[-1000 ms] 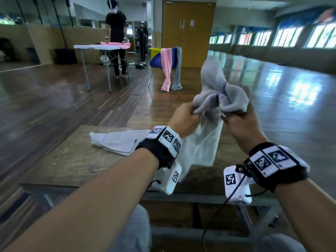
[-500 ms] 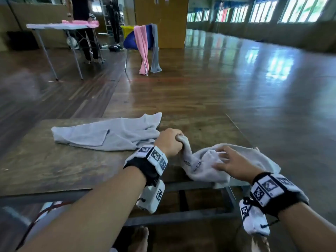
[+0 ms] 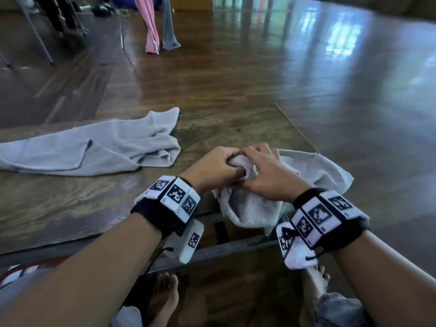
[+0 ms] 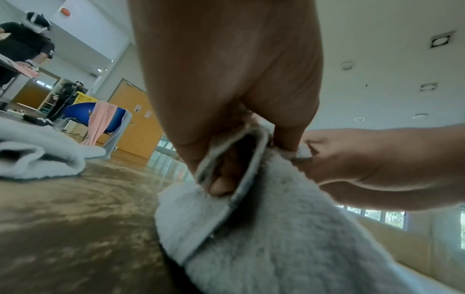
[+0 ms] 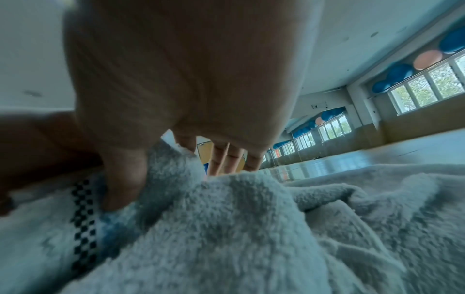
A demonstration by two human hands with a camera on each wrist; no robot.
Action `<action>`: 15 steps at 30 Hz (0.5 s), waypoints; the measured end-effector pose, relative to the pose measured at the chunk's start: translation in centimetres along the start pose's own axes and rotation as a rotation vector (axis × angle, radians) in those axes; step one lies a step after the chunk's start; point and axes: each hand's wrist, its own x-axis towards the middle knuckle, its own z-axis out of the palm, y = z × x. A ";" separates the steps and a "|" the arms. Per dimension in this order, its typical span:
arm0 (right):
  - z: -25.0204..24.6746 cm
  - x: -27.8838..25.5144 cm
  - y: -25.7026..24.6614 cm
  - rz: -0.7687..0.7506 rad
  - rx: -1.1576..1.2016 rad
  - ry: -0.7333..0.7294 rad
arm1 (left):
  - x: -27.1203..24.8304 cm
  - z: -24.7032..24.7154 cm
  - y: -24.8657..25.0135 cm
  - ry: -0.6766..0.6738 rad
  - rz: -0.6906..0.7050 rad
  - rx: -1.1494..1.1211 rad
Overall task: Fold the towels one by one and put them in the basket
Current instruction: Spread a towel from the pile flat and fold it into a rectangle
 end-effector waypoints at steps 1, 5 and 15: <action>-0.1 0.3 -0.2 -0.013 -0.006 0.039 | 0.1 -0.1 0.3 0.025 0.000 0.042; -0.7 -0.1 0.4 -0.024 0.084 0.209 | 0.7 -0.3 1.9 0.129 0.060 0.298; -3.4 -1.6 1.3 -0.125 -0.007 0.466 | 0.2 -4.3 3.0 0.232 0.008 0.254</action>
